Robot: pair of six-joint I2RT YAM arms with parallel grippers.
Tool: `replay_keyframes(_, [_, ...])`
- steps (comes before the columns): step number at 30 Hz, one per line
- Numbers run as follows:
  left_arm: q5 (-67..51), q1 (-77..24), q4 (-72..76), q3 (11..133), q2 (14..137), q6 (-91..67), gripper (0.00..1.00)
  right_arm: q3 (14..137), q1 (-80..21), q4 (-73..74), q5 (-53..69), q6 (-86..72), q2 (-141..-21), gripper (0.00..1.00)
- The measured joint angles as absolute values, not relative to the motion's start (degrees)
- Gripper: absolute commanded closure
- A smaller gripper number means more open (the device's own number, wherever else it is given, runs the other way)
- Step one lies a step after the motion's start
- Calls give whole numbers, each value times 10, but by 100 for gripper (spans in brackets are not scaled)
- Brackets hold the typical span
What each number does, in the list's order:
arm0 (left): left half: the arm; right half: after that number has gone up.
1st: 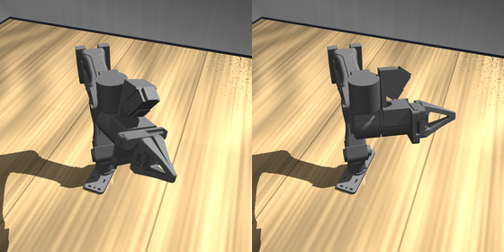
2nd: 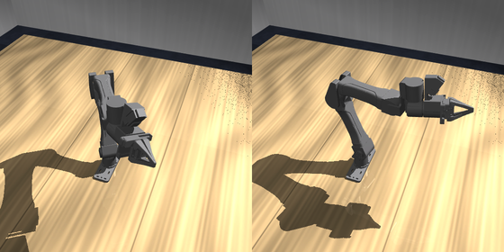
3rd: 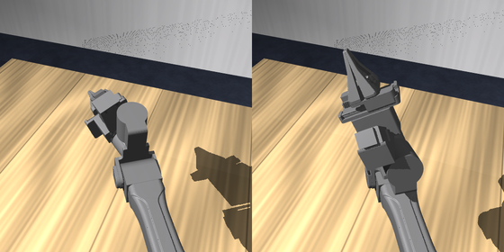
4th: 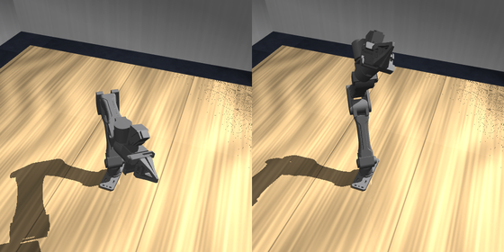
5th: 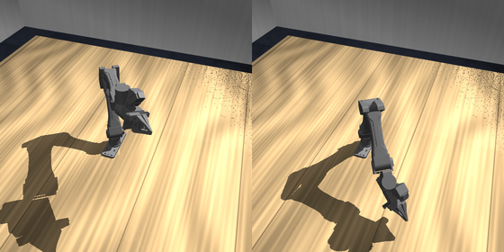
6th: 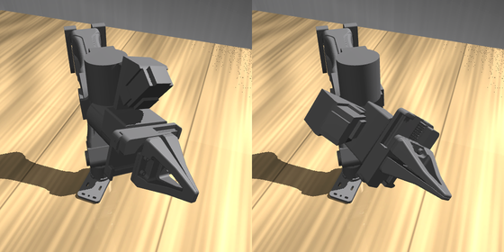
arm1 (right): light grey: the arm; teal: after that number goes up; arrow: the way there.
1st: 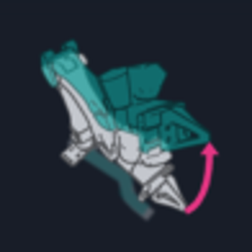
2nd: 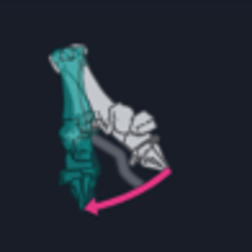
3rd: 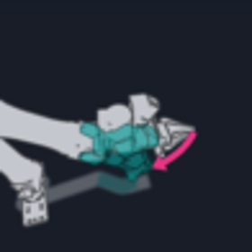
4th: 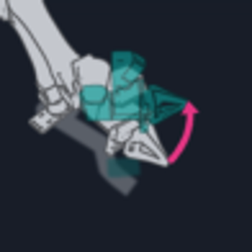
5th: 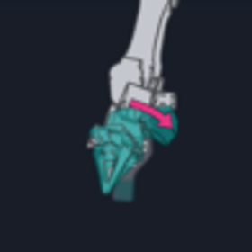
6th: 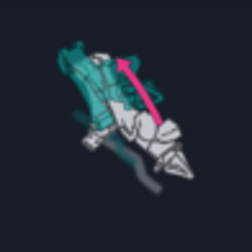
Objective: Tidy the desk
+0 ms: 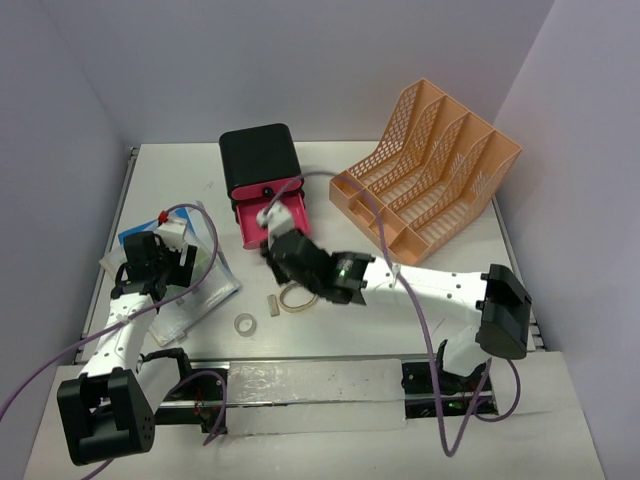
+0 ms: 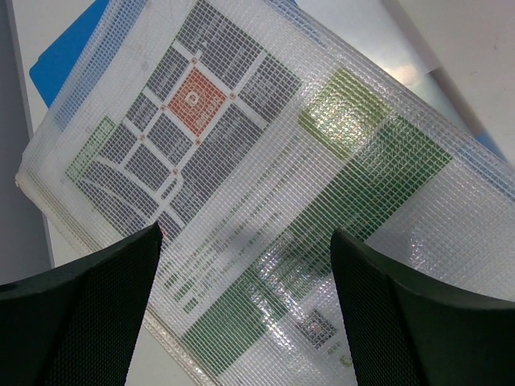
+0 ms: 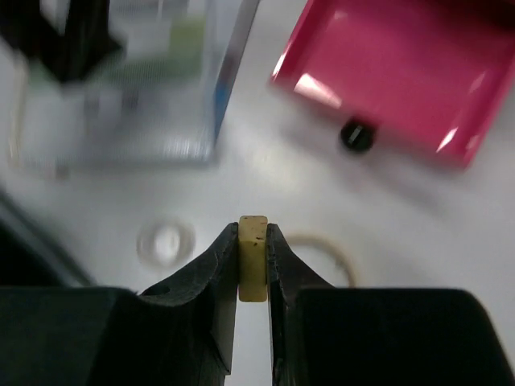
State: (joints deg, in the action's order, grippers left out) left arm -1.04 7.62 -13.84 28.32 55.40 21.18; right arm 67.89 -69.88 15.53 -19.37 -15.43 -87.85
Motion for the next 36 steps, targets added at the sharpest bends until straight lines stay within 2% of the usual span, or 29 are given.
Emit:
replay_keyframes(4, [-14,76,-138,283,554,212,9,770,-607,89,-264,-175,-909,100])
replay_keyframes(9, [-19,77,-135,283,555,212,10,869,-532,55,-326,-187,-1017,100])
replay_keyframes(15, [-20,77,-132,283,562,212,10,921,-523,79,-364,-179,-1128,100])
replay_keyframes(28, [-23,77,-131,283,575,212,11,967,-518,129,-419,-187,-1198,95])
replay_keyframes(33, [-24,77,-131,283,578,212,11,995,-516,179,-423,-197,-1243,89])
replay_keyframes(36, [-24,77,-131,283,578,212,11,1001,-516,201,-422,-201,-1251,74])
